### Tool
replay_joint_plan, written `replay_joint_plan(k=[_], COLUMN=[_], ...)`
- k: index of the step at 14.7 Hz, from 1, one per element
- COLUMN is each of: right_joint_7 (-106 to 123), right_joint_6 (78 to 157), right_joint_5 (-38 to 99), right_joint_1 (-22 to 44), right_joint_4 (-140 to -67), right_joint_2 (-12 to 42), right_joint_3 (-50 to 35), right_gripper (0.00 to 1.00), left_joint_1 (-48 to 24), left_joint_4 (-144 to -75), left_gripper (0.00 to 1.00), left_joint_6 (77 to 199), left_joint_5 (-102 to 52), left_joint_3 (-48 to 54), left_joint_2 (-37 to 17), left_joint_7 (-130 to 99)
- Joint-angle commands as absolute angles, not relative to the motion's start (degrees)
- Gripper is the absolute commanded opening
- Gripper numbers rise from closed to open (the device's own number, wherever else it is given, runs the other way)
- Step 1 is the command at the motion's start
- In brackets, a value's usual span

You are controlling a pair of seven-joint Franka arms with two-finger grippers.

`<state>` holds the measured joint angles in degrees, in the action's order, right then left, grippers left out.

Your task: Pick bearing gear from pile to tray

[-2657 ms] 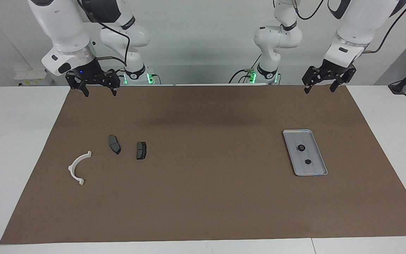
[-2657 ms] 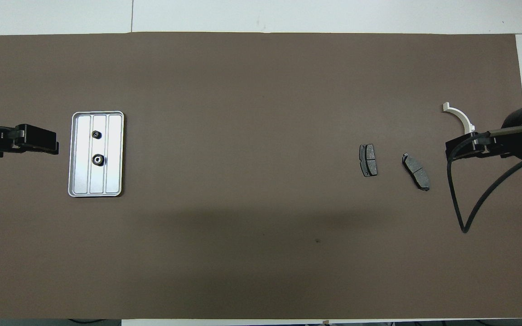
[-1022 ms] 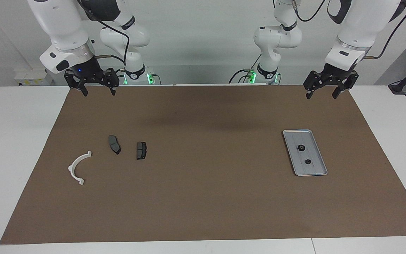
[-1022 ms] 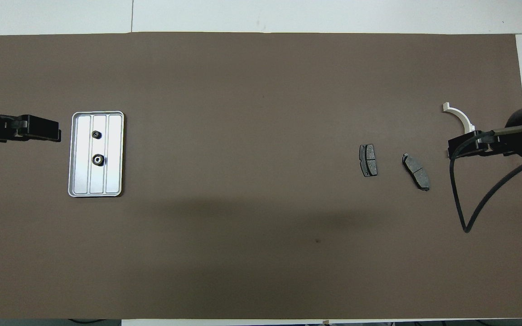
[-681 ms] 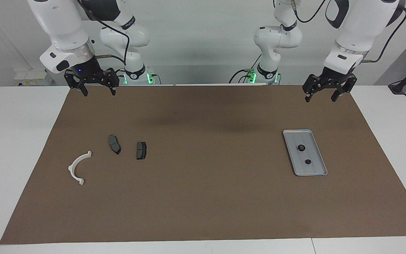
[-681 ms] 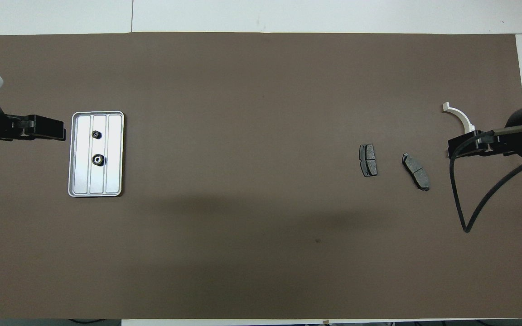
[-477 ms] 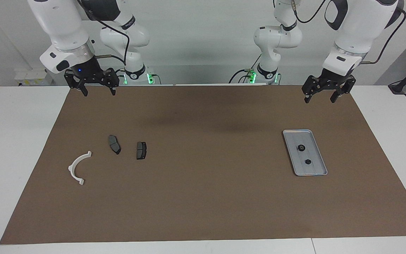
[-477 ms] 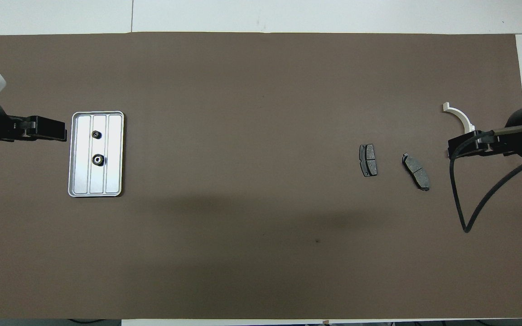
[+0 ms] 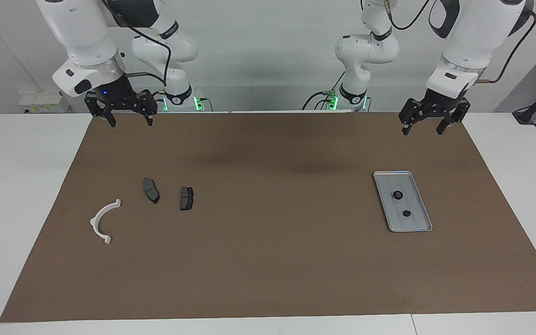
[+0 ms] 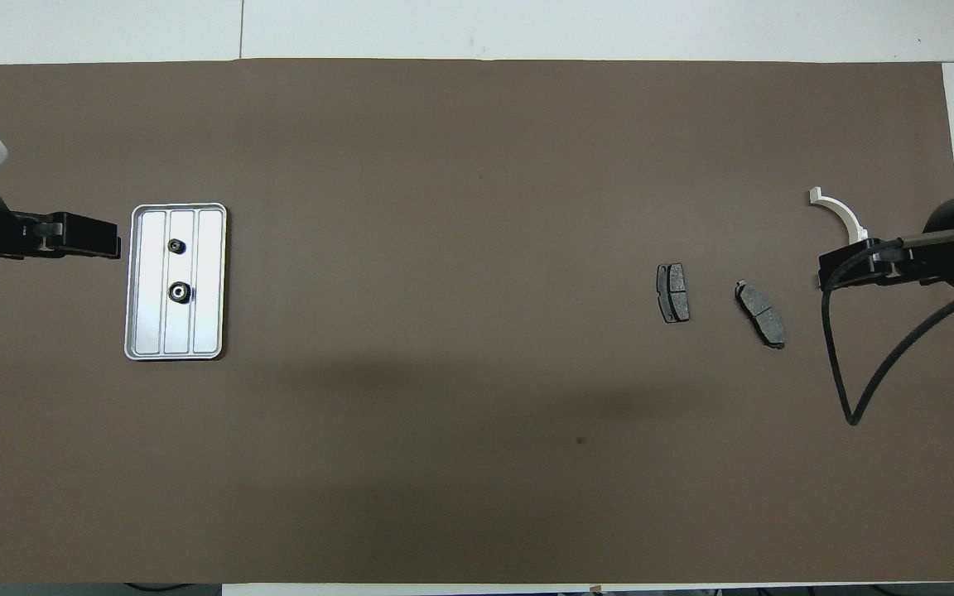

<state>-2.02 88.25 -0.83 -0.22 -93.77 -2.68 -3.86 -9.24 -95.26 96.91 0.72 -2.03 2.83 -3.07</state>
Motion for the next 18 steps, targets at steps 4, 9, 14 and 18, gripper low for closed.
replay_joint_plan(k=[4, 9, 14, 18], right_joint_7=[-2.64, -2.64, -2.72, -2.64], right_joint_6=[89.38, 89.38, 89.38, 89.38], right_joint_5=[0.79, 0.79, 0.79, 0.79], right_joint_1=[-0.53, -0.53, -0.53, -0.53], right_joint_4=[-94.57, -94.48, -94.57, -94.57], right_joint_2=[-3.60, -3.60, -3.60, -3.60], right_joint_3=[-3.78, -3.78, -3.78, -3.78], right_gripper=[1.00, 1.00, 1.00, 1.00], left_joint_1=[-9.05, -9.05, -9.23, -9.32], left_joint_4=[-96.68, -96.68, -96.68, -96.68], left_gripper=[1.00, 1.00, 1.00, 1.00], left_joint_6=[92.03, 90.97, 91.14, 91.14], left_joint_5=[0.53, -0.35, -2.11, -2.11], left_joint_3=[-1.93, -1.76, -1.93, -1.93], left_joint_2=[4.66, 4.75, 4.75, 4.75], left_joint_7=[-2.20, -2.20, -2.20, -2.20])
